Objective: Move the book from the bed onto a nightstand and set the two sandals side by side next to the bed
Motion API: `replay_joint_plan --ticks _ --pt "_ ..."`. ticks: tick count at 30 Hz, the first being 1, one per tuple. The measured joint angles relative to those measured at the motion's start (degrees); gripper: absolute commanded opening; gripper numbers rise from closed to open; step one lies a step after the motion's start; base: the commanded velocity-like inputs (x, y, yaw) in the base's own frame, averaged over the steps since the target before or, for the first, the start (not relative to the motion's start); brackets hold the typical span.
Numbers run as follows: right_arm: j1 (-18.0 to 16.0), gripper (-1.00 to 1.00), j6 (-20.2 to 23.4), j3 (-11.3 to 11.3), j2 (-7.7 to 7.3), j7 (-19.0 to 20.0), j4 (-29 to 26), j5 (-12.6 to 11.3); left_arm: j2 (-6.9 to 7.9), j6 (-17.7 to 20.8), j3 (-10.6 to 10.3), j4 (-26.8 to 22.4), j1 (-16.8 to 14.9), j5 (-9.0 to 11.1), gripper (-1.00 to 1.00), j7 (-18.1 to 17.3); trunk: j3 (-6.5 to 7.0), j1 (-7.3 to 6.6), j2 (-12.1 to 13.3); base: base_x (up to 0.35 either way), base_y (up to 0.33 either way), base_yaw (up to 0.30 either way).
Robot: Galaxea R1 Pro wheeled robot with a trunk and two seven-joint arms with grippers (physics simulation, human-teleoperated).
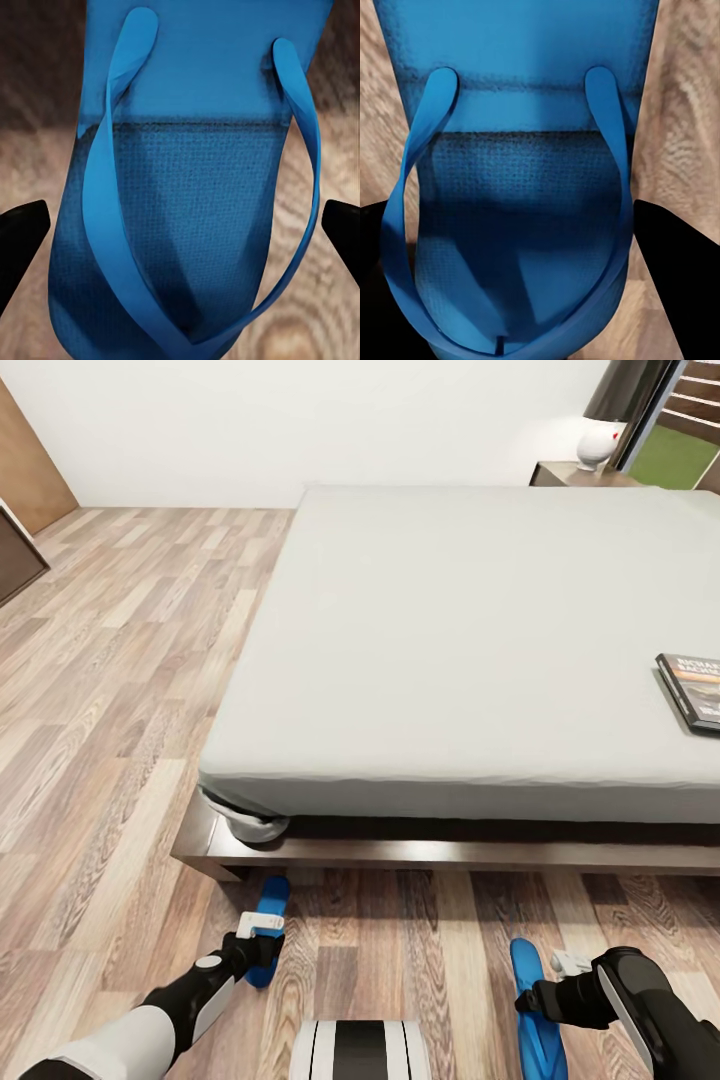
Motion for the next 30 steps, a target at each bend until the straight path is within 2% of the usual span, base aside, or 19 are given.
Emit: replay_joint_plan --ticks 5,16,19,28,30 --pt "0.0 -1.0 -0.01 0.0 0.0 -0.03 0.0 0.04 0.01 0.06 0.0 -0.04 -0.76 0.0 -1.0 -0.02 -1.1 0.13 -0.06 0.0 0.0 0.0" --pt "0.0 -1.0 0.0 0.0 0.0 -0.05 -0.01 0.0 -0.04 0.26 0.01 -0.01 -2.13 0.0 -1.0 -0.11 -1.11 0.13 -0.07 0.0 0.0 0.0" --pt "0.0 -1.0 -0.01 0.0 0.0 -0.03 -0.01 0.04 -0.05 0.64 -0.01 -0.02 -2.22 0.0 -1.0 -0.11 -1.77 0.21 -0.1 0.0 0.0 0.0" --pt "0.0 -1.0 0.0 0.01 0.0 -0.01 -0.01 0.0 -0.04 1.42 0.01 -0.05 -2.29 0.0 -1.0 -0.08 -1.77 0.21 -0.11 0.0 0.0 0.0" --pt "0.0 -1.0 -0.01 0.0 0.0 -0.02 -0.01 0.04 -0.05 1.46 0.0 -0.04 -2.29 0.0 -1.0 -0.07 -2.21 0.26 -0.13 0.0 0.0 0.0"
